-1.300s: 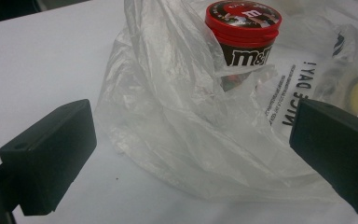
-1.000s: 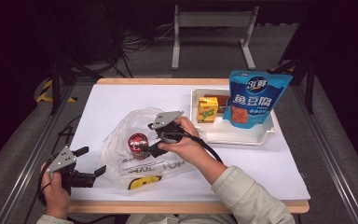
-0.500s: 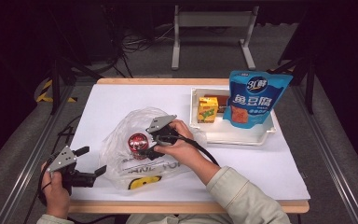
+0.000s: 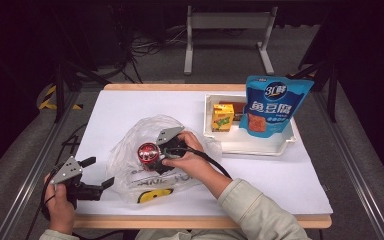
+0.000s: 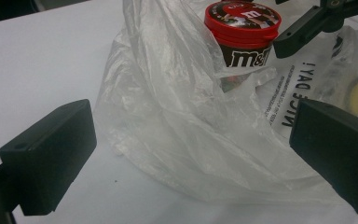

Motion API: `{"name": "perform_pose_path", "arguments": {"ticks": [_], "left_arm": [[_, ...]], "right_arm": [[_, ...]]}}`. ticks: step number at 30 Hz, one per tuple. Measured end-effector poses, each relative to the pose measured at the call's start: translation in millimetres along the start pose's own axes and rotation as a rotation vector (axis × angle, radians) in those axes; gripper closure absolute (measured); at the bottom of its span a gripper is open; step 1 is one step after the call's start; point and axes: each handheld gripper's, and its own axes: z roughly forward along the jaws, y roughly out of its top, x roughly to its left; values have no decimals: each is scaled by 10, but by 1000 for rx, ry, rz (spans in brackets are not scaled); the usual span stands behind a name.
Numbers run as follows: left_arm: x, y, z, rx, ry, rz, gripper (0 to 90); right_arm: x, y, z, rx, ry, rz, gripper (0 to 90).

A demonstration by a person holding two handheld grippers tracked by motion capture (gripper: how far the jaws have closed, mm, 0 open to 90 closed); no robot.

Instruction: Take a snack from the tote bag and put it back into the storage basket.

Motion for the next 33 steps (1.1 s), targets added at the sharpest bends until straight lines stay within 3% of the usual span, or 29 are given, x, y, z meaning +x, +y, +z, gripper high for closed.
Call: {"name": "perform_pose_path", "arguments": {"ticks": [19, 24, 26, 33], "left_arm": [[4, 0, 0, -2, -2, 1, 11], [4, 0, 0, -2, -2, 2, 11], [6, 0, -3, 0, -1, 2, 11], [8, 3, 1, 0, -3, 3, 11]], "right_arm": [[9, -66, 199, 29, 4, -10, 157], [11, -64, 218, 31, 2, -14, 190], [14, -63, 227, 28, -9, -30, 253], [21, -58, 221, 31, -14, -38, 258]]}}
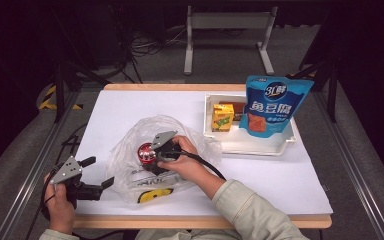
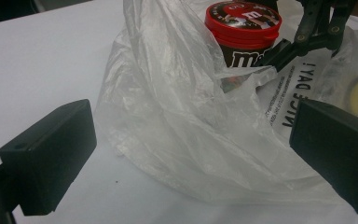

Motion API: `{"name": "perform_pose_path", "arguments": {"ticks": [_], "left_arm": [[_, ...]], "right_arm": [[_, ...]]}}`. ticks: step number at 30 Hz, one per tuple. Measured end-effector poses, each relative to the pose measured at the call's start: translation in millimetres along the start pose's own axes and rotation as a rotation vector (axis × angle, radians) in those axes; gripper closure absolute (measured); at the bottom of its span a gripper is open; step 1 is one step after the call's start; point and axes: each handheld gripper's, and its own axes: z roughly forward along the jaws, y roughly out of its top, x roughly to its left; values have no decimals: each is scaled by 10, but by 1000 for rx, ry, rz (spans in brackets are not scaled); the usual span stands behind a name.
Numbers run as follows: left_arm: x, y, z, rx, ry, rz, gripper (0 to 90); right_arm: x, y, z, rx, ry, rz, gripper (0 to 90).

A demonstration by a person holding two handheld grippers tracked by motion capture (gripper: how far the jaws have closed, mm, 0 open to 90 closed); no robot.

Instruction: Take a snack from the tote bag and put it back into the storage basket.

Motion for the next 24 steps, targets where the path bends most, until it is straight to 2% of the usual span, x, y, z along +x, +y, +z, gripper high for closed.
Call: {"name": "perform_pose_path", "arguments": {"ticks": [10, 24], "left_arm": [[2, 0, 0, -2, 1, -2, 11], [2, 2, -2, -6, 3, -3, 11]], "right_arm": [[16, 36, -47, 7, 15, 0, 258], [39, 195, -247, -8, 50, -15, 258]]}}
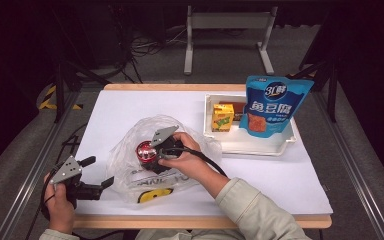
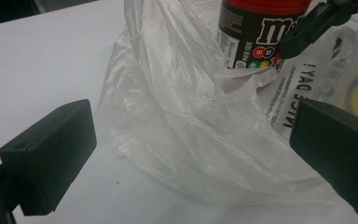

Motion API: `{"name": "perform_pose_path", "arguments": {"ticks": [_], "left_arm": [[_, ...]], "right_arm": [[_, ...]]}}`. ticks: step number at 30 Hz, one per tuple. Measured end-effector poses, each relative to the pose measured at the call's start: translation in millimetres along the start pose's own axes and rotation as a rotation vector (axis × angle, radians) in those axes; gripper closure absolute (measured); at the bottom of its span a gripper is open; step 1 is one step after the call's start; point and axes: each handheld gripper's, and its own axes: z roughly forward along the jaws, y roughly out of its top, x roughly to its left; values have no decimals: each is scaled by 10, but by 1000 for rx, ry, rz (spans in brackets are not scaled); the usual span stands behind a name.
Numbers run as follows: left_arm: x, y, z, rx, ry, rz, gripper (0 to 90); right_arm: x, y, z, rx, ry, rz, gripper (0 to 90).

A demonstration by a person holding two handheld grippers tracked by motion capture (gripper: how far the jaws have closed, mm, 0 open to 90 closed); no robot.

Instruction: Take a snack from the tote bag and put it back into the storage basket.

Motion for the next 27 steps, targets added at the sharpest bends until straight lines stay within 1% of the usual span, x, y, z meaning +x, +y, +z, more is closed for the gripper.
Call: {"name": "perform_pose_path", "arguments": {"ticks": [4, 11, 13, 14, 18, 20, 27], "left_arm": [[1, 1, 0, 2, 0, 1, 11], [0, 3, 2, 1, 0, 1, 11], [1, 5, 1, 1, 1, 1, 11], [1, 5, 1, 1, 1, 1, 11], [-1, 4, 8, -4, -1, 1, 11], [-2, 4, 17, 1, -4, 4, 11], [4, 5, 17, 2, -1, 3, 11]], "right_arm": [[2, 32, -57, 3, 0, -5, 258], [17, 147, -224, -18, 6, -14, 258], [22, 176, -269, -17, 4, -18, 258], [22, 176, -269, -17, 4, -18, 258], [19, 218, -359, -22, 3, -18, 257], [14, 232, -402, -27, 2, -16, 258], [4, 283, -526, -23, -9, -29, 258]]}}
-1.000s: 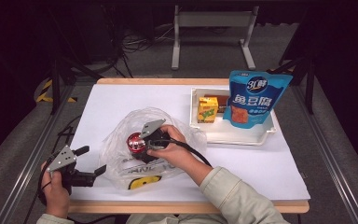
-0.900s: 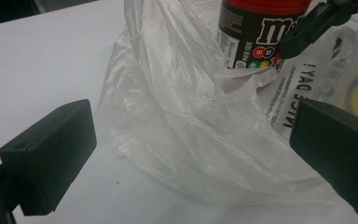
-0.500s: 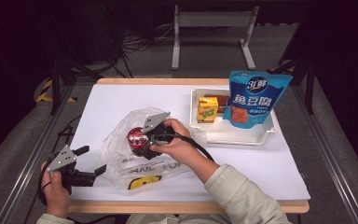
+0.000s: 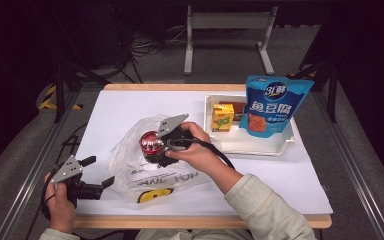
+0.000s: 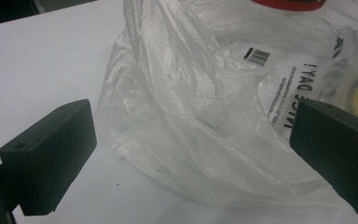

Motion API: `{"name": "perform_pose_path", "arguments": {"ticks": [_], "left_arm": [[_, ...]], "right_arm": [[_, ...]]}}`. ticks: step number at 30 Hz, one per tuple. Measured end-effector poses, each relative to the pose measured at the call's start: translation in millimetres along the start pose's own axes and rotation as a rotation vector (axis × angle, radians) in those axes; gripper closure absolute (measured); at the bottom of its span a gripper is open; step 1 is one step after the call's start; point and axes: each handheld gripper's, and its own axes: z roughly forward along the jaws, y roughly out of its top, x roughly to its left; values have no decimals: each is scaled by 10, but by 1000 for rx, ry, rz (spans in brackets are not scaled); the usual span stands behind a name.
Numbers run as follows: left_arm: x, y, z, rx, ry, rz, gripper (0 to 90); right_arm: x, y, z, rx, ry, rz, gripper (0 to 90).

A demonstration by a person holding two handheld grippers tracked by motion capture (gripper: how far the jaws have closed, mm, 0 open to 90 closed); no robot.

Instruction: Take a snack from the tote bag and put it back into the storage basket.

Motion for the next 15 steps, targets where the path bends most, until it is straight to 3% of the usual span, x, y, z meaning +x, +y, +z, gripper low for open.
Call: {"name": "perform_pose_path", "arguments": {"ticks": [7, 15], "left_arm": [[2, 2, 10, -3, -2, 2, 11], [6, 10, 26, -5, -7, 2, 11]], "right_arm": [[-5, 30, -126, -1, 6, -6, 258], [-43, 33, -327, -3, -17, -8, 258]]}}
